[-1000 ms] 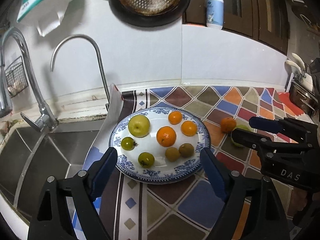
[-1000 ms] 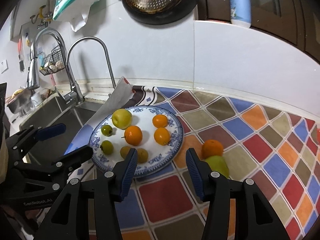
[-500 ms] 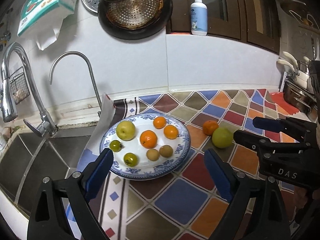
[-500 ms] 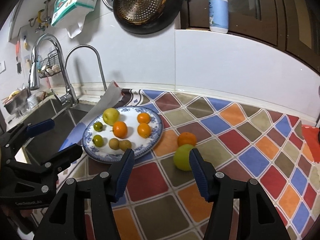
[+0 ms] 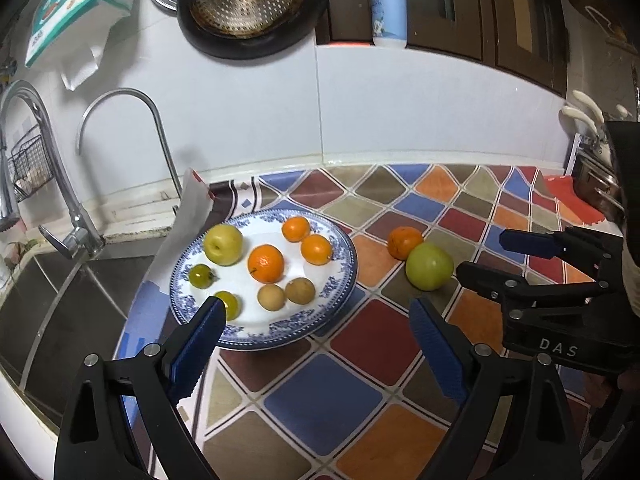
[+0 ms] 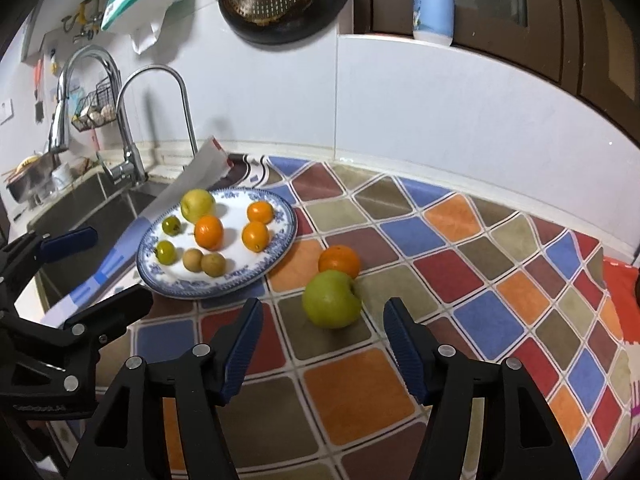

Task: Organize fruits
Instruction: 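Move both open tools toward the last orange and green apple, then grasp the orange with the left tool while the right tool grasps the green apple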

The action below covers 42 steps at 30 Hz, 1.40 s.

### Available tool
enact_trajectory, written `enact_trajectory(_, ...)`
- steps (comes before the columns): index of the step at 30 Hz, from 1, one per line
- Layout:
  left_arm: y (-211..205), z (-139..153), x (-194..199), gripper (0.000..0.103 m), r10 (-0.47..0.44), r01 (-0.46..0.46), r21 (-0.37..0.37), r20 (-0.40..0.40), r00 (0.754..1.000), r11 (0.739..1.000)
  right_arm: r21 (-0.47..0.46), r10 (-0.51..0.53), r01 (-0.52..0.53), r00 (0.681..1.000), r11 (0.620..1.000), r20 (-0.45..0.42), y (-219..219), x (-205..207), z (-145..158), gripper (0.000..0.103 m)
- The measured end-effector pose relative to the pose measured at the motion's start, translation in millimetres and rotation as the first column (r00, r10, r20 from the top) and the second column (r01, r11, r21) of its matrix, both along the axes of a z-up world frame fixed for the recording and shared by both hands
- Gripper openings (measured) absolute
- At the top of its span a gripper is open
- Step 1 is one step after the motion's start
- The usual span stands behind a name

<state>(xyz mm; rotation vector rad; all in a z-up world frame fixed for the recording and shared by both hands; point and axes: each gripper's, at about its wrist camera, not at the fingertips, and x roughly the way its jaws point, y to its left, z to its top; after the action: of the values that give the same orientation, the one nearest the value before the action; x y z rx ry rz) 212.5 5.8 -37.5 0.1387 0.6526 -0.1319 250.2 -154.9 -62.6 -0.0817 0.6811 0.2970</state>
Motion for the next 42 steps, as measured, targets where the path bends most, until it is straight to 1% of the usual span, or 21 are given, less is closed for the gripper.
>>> enact_trajectory(4,-5,-10,8,0.094,-0.003,0.003,0.009,-0.028,1.000,1.000,0.016,0.016,-0.015,0.999,1.000,-0.037,-5,14,-13,0.063)
enact_trajectory(10,-11,-19,21,0.094,-0.014,0.015,0.036,-0.044,0.999,0.999,0.042,0.029,-0.025,0.996,0.999,-0.086,-7,34,-31,0.063)
enact_trajectory(15,-12,-27,35,0.094,-0.016,0.019,0.045,-0.062,0.998,0.999,0.062,0.043,-0.036,0.992,0.997,-0.120,-6,49,-43,0.063)
enact_trajectory(23,-13,-36,53,0.094,-0.020,0.024,0.056,-0.077,0.997,0.998,0.121,0.037,-0.015,0.982,0.993,-0.184,-7,71,-57,0.063)
enact_trajectory(26,-13,-38,57,0.094,-0.021,0.025,0.057,-0.080,0.997,0.998,0.136,0.044,-0.018,0.980,0.991,-0.192,-6,76,-60,0.063)
enact_trajectory(28,-12,-39,60,0.094,-0.020,0.025,0.059,-0.082,0.996,0.998,0.137,0.048,-0.022,0.980,0.990,-0.195,-4,77,-61,0.061)
enact_trajectory(29,-12,-39,61,0.094,-0.020,0.025,0.059,-0.083,0.996,0.998,0.136,0.049,-0.022,0.979,0.990,-0.199,-3,78,-62,0.055)
enact_trajectory(30,-12,-39,61,0.094,-0.020,0.025,0.060,-0.083,0.996,0.998,0.136,0.047,-0.020,0.977,0.991,-0.206,-3,80,-63,0.052)
enact_trajectory(38,-17,-38,62,0.094,-0.044,0.048,0.055,-0.072,0.996,0.997,0.151,0.043,-0.011,0.977,0.988,-0.209,-7,76,-62,0.051)
enact_trajectory(42,-23,-35,61,0.094,-0.068,0.071,0.049,-0.059,0.996,0.996,0.141,0.026,0.001,0.982,0.990,-0.189,-13,69,-56,0.051)
